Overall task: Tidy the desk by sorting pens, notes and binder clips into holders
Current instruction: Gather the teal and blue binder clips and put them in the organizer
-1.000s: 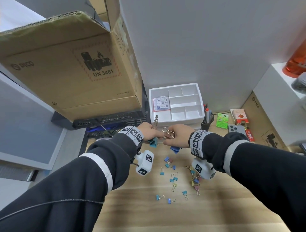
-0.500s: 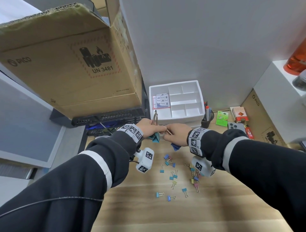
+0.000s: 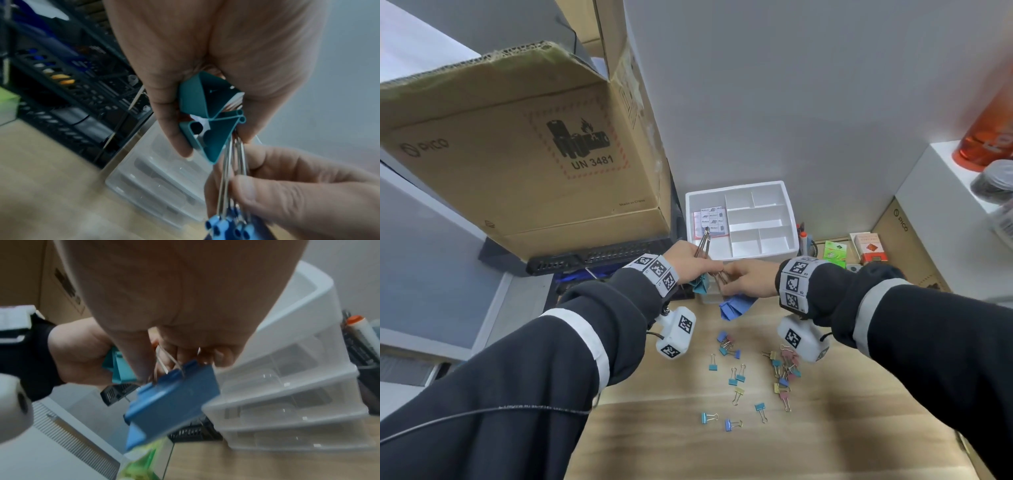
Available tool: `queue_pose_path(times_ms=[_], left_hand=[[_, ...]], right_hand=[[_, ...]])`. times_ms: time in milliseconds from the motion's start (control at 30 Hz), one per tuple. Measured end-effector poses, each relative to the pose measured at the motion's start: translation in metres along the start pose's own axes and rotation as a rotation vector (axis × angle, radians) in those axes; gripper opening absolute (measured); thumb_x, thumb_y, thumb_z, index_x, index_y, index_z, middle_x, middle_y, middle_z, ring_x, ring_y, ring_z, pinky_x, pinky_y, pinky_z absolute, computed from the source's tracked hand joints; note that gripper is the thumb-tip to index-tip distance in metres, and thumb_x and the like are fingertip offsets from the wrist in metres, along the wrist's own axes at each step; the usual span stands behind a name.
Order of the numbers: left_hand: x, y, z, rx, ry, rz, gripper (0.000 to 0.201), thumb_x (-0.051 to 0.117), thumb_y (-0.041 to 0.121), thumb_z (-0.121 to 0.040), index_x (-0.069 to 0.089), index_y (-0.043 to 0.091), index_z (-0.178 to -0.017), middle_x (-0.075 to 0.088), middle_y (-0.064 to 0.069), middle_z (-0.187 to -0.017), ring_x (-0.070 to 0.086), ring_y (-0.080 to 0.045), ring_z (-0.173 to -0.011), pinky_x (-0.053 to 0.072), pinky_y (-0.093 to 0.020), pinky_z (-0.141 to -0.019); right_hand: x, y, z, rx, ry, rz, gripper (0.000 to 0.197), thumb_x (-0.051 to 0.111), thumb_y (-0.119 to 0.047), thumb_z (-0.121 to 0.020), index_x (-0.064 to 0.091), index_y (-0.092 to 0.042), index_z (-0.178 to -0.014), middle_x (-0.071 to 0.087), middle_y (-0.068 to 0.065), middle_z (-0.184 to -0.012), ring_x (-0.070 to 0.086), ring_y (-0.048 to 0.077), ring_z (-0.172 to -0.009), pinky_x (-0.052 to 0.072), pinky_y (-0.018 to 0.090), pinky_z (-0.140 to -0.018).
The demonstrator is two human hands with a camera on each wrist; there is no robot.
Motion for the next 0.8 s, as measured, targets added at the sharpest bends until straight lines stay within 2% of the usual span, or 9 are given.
queue_pose_path(times_ms=[100, 200, 267, 333, 433, 533, 600, 700, 800], left_hand=[[-0.006, 0.018, -0.003, 0.033, 0.009, -0.021, 0.029, 0.082, 0.035, -0.079, 0.067, 0.014, -0.066, 0.058, 0.001, -0.061, 0.051, -0.012, -0.055, 0.041, -0.025, -0.057], [-0.011, 0.037, -0.006, 0.069, -0.001, -0.002, 0.055, 0.084, 0.055, -0.059, 0.071, 0.005, -0.077, 0.057, -0.006, -0.069, 0.05, -0.018, -0.064, 0.041, -0.031, -0.064], [-0.014, 0.05, -0.006, 0.104, 0.0, 0.01, 0.067, 0.082, 0.062, -0.048, 0.071, 0.007, -0.084, 0.055, -0.007, -0.072, 0.049, -0.019, -0.066, 0.041, -0.033, -0.065], [-0.018, 0.062, -0.007, 0.119, 0.001, 0.016, 0.062, 0.082, 0.058, -0.051, 0.072, 0.007, -0.084, 0.058, -0.006, -0.07, 0.053, -0.019, -0.064, 0.044, -0.03, -0.063], [-0.022, 0.072, -0.012, 0.133, 0.013, 0.058, 0.042, 0.086, 0.042, -0.068, 0.072, 0.005, -0.081, 0.064, -0.008, -0.07, 0.06, -0.019, -0.063, 0.051, -0.031, -0.062], [-0.022, 0.074, -0.017, 0.128, 0.057, 0.107, 0.044, 0.086, 0.045, -0.066, 0.069, 0.008, -0.082, 0.06, -0.004, -0.064, 0.056, -0.016, -0.059, 0.051, -0.029, -0.061], [-0.022, 0.07, -0.021, 0.119, 0.093, 0.161, 0.037, 0.087, 0.04, -0.071, 0.067, 0.01, -0.079, 0.06, -0.004, -0.066, 0.057, -0.017, -0.061, 0.054, -0.029, -0.064], [-0.027, 0.059, -0.029, 0.075, 0.139, 0.237, 0.026, 0.087, 0.025, -0.073, 0.067, 0.009, -0.081, 0.066, -0.012, -0.077, 0.065, -0.024, -0.074, 0.06, -0.043, -0.085], [-0.033, 0.052, -0.034, 0.041, 0.158, 0.245, 0.02, 0.08, 0.019, -0.067, 0.068, 0.011, -0.08, 0.07, -0.017, -0.089, 0.07, -0.03, -0.086, 0.059, -0.053, -0.089]], right_hand=[[-0.023, -0.009, 0.003, 0.002, -0.057, 0.136, 0.023, 0.06, -0.022, -0.092, 0.048, -0.022, -0.072, 0.051, -0.005, -0.071, 0.046, 0.014, -0.066, 0.041, 0.028, -0.071], [-0.048, -0.02, 0.009, -0.03, -0.049, 0.213, 0.016, 0.061, -0.025, -0.093, 0.054, -0.023, -0.079, 0.054, -0.007, -0.072, 0.048, 0.01, -0.064, 0.041, 0.024, -0.068], [-0.063, -0.023, 0.013, -0.032, -0.046, 0.154, 0.01, 0.068, -0.028, -0.09, 0.061, -0.023, -0.084, 0.059, -0.008, -0.073, 0.053, 0.009, -0.064, 0.044, 0.024, -0.068], [-0.076, -0.022, 0.014, -0.036, -0.081, 0.001, 0.008, 0.073, -0.024, -0.088, 0.067, -0.019, -0.087, 0.064, -0.002, -0.075, 0.058, 0.011, -0.067, 0.048, 0.027, -0.067], [-0.089, -0.021, 0.013, -0.033, -0.077, -0.088, 0.006, 0.074, -0.015, -0.087, 0.069, -0.017, -0.085, 0.066, -0.001, -0.074, 0.062, 0.01, -0.066, 0.05, 0.025, -0.062], [-0.104, -0.02, 0.01, -0.035, 0.047, 0.045, 0.022, 0.078, -0.017, -0.084, 0.063, -0.021, -0.068, 0.059, -0.013, -0.053, 0.053, 0.0, -0.049, 0.044, 0.02, -0.054], [-0.116, -0.018, 0.009, -0.015, 0.13, 0.088, 0.023, 0.08, -0.021, -0.082, 0.062, -0.021, -0.068, 0.058, -0.015, -0.05, 0.051, -0.002, -0.045, 0.042, 0.018, -0.053], [-0.142, -0.015, 0.007, -0.001, 0.371, 0.172, 0.022, 0.082, -0.028, -0.079, 0.063, -0.022, -0.069, 0.06, -0.01, -0.061, 0.055, 0.008, -0.059, 0.045, 0.022, -0.061], [-0.17, -0.007, 0.005, 0.006, 0.613, 0.179, 0.028, 0.082, -0.028, -0.077, 0.058, -0.022, -0.063, 0.057, -0.009, -0.063, 0.054, 0.015, -0.065, 0.043, 0.024, -0.066]])
Point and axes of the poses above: each hand's wrist, its own z-axis away from the middle knuckle, its own x-axis out of the palm, y = z × x, the point moved 4 cm from there along -z, towards the middle knuckle
